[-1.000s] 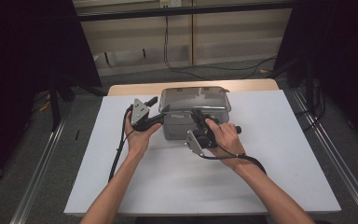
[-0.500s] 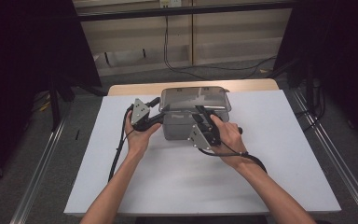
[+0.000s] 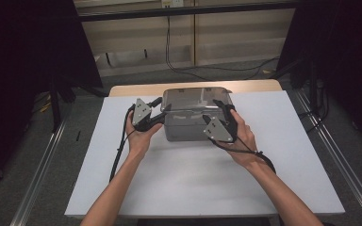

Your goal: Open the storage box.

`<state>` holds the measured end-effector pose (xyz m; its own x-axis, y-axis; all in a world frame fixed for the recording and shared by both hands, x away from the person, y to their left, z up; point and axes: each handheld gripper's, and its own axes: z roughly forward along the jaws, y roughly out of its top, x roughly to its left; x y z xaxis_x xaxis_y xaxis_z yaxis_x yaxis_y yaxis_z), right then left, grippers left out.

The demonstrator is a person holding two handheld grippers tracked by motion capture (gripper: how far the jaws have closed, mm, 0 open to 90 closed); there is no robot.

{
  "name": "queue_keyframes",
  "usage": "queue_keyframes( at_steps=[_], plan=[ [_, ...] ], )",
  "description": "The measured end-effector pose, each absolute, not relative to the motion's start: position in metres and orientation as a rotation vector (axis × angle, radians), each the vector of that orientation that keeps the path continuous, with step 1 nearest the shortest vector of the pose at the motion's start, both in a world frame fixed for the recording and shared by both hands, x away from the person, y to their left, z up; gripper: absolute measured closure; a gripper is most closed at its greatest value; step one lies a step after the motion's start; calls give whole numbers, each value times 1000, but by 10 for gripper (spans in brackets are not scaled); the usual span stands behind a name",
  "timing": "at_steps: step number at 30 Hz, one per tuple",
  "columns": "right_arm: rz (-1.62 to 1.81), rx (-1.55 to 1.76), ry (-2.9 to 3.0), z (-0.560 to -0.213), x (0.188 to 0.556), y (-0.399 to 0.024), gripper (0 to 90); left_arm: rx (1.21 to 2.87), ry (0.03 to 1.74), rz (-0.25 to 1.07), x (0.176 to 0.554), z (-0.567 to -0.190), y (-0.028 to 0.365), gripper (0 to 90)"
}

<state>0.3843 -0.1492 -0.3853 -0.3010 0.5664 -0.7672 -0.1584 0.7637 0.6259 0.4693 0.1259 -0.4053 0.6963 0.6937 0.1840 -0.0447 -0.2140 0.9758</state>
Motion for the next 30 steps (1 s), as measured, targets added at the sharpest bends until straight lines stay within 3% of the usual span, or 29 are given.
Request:
queue_keyframes(
  at_steps=[10,30],
  plan=[
    [859,499,1767,-385,391,-176,237,1672,533,739,472,-406,126,526],
    [1171,744,1781,-387,405,-216,229,1667,535,734,475,-404,125,533]
  ],
)
